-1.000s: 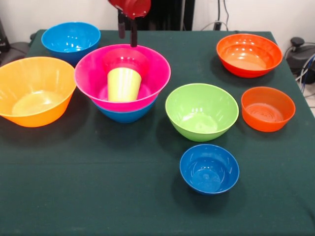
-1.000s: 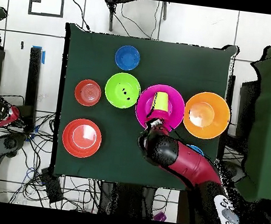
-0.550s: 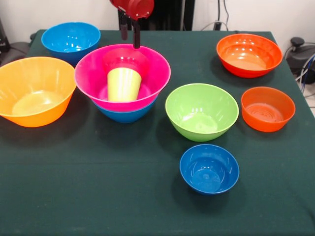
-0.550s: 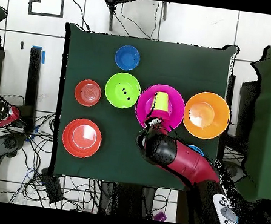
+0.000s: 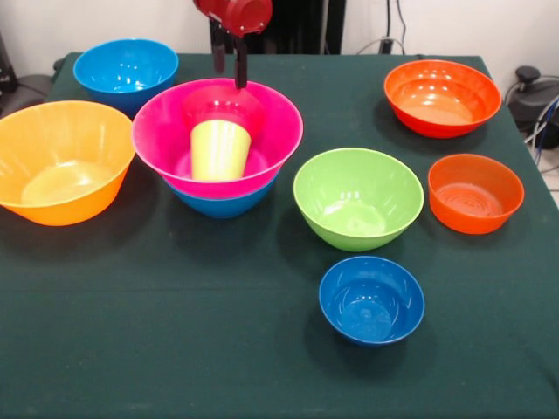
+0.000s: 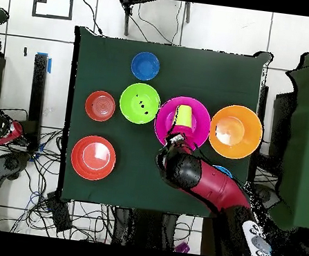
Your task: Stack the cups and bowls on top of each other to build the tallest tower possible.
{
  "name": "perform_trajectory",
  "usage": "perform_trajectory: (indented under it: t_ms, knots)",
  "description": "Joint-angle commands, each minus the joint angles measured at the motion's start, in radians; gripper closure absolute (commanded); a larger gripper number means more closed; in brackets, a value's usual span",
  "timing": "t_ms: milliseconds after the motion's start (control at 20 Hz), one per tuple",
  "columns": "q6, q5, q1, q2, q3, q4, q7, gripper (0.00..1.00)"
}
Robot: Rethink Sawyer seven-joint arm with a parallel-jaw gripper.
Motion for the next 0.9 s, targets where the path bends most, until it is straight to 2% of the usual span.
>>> perform_trajectory:
  t_ms: [50, 400, 900]
  knots:
    - [-0.09, 0.018, 0.008, 0.097, 0.066, -0.047, 0.117, 0.0]
    - [-0.107, 0.015, 0.01, 0.085, 0.072, -0.051, 0.114, 0.0]
    - [-0.093, 0.016, -0.01, 0.136, 0.073, -0.086, 0.094, 0.0]
